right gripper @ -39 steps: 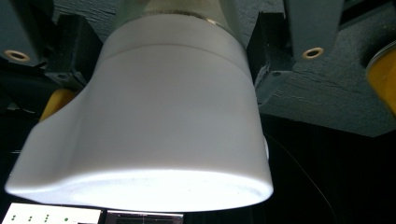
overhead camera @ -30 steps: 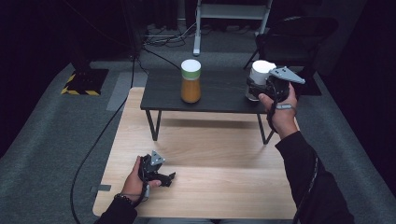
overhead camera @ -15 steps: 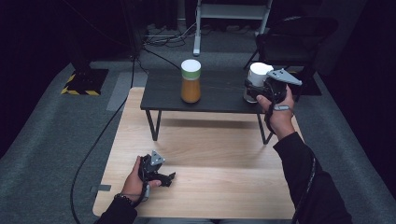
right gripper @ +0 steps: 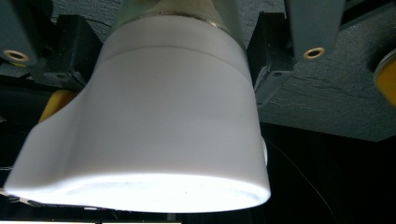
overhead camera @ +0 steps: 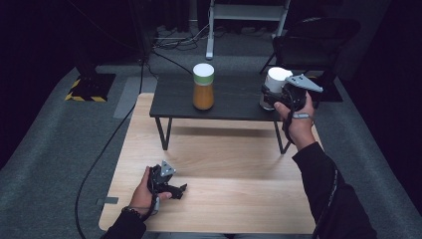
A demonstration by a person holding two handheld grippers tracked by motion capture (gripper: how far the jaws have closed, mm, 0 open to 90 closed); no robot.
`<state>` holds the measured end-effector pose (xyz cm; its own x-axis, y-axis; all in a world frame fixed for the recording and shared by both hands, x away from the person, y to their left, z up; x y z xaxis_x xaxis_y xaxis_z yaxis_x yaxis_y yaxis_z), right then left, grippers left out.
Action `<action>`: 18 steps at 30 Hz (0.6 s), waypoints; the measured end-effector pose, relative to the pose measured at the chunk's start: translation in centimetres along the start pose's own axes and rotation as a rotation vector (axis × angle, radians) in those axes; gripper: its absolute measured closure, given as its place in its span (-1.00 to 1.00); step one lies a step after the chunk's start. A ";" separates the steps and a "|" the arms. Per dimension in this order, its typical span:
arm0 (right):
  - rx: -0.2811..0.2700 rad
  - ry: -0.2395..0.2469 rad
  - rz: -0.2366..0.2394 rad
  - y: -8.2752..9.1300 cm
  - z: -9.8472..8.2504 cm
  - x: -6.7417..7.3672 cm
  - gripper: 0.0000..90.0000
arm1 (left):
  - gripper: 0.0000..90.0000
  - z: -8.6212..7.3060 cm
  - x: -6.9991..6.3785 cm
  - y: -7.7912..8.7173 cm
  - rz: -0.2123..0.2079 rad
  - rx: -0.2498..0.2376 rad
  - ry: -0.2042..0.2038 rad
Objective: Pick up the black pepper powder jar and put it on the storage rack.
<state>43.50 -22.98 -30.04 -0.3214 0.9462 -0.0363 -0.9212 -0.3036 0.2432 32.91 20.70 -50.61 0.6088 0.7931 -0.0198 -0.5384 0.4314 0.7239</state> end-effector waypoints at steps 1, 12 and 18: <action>0.002 0.000 0.000 0.0 0.0 0.0 -0.34 | -0.99 0.0 0.0 0.0 0.000 0.000 0.000; 0.015 0.028 -0.003 0.1 0.1 0.1 -0.53 | -0.99 0.0 0.0 0.0 0.000 0.000 0.000; 0.027 0.037 -0.014 0.4 0.1 0.1 -0.71 | -0.99 0.0 0.0 0.0 0.000 0.000 0.000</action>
Point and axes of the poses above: each handheld gripper's, and its own axes: y roughly backward along the jaws, z roughly out of its top, x roughly to its left, the point moved 8 cm from there along -y, roughly forward along the jaws, and after that the axes turned 1 degree about y, right-handed, at the moved point
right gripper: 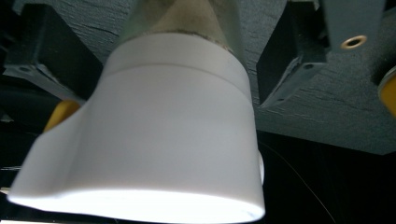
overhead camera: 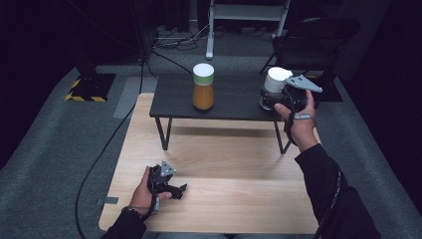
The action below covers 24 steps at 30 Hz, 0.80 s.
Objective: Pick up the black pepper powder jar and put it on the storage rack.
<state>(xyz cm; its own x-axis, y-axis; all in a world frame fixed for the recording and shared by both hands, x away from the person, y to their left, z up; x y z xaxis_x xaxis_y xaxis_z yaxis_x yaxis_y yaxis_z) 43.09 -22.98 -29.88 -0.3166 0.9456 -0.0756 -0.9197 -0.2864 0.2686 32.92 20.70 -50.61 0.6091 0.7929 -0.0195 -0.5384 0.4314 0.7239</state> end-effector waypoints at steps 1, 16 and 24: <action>-0.002 0.004 -0.006 0.0 0.0 0.0 -0.75 | -0.99 0.0 0.0 0.0 0.000 0.000 0.001; 0.010 0.039 -0.028 0.4 -0.8 0.2 -0.93 | -0.99 0.0 0.0 0.0 0.000 0.000 0.000; -0.010 0.081 -0.035 1.2 -2.2 0.1 -0.93 | -0.99 0.0 0.0 0.0 0.000 0.000 0.000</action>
Point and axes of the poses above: each handheld gripper's, and its own axes: y roughly backward along the jaws, z roughly out of its top, x roughly to its left, the point moved 8 cm from there along -y, roughly forward along the jaws, and after that the axes turned 1 degree about y, right-handed, at the moved point
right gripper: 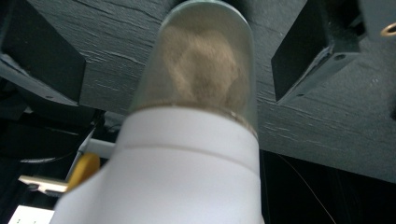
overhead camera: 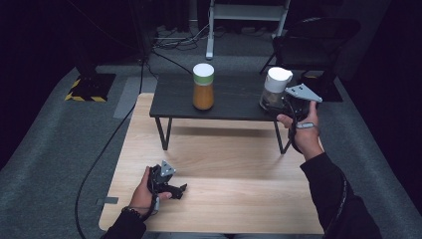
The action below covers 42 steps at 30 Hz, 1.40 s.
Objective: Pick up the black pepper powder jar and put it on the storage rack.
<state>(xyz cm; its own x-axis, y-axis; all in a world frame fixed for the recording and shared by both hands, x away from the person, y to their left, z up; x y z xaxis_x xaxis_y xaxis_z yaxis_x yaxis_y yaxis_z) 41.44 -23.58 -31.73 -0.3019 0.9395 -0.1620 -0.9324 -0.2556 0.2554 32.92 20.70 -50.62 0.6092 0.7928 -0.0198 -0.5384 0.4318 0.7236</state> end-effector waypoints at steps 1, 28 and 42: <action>-0.009 0.009 0.001 0.1 -0.2 0.0 -0.93 | -0.99 0.0 0.0 0.0 0.000 0.000 0.000; -0.159 0.161 0.059 4.1 -5.0 1.4 -0.93 | -0.99 0.0 0.0 0.0 0.000 0.000 0.000; -0.158 0.270 0.062 5.4 -8.9 3.2 -0.93 | -0.99 0.0 0.0 0.0 0.001 0.000 0.000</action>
Point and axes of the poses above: each handheld gripper's, and its own axes: y roughly backward along the jaws, z roughly out of its top, x roughly to its left, the point moved 8 cm from there along -y, roughly forward along the jaws, and after that the axes turned 1 degree about y, right-handed, at the moved point
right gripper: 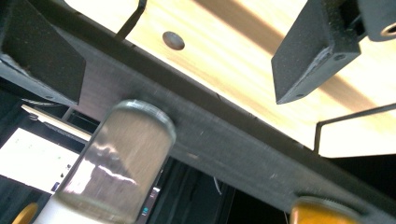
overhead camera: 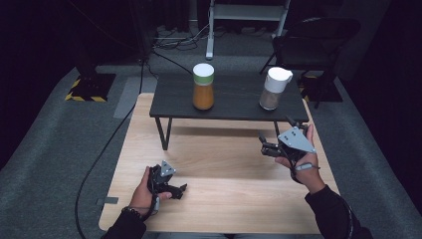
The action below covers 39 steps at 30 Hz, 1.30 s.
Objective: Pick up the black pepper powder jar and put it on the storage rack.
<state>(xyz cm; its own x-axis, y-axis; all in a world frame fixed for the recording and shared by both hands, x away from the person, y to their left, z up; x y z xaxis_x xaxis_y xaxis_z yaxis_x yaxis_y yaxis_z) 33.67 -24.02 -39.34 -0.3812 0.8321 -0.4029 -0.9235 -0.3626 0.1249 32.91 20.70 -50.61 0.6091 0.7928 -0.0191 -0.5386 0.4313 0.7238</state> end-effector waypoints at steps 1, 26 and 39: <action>0.004 0.002 0.005 0.1 -0.2 0.1 -0.93 | -0.99 0.0 0.0 0.0 0.000 0.000 0.000; 0.106 0.050 0.112 1.2 -5.1 3.1 -0.94 | -0.99 0.0 0.0 0.0 0.000 0.000 0.000; 0.161 0.071 0.163 1.8 -6.7 4.0 -0.94 | -0.99 0.0 0.0 0.0 0.000 0.000 0.000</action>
<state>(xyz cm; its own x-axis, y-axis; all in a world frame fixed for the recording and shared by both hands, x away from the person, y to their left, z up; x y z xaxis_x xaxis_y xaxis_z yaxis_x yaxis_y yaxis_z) 30.77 -24.18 -46.79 -0.5275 0.7341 -0.4276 -0.8468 -0.4140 0.3341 32.91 20.70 -50.61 0.6091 0.7929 -0.0189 -0.5385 0.4309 0.7241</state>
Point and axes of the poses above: each handheld gripper's, and its own axes: y roughly backward along the jaws, z roughly out of its top, x roughly to its left, the point moved 8 cm from there along -y, roughly forward along the jaws, and after that the axes turned 1 degree about y, right-handed, at the moved point
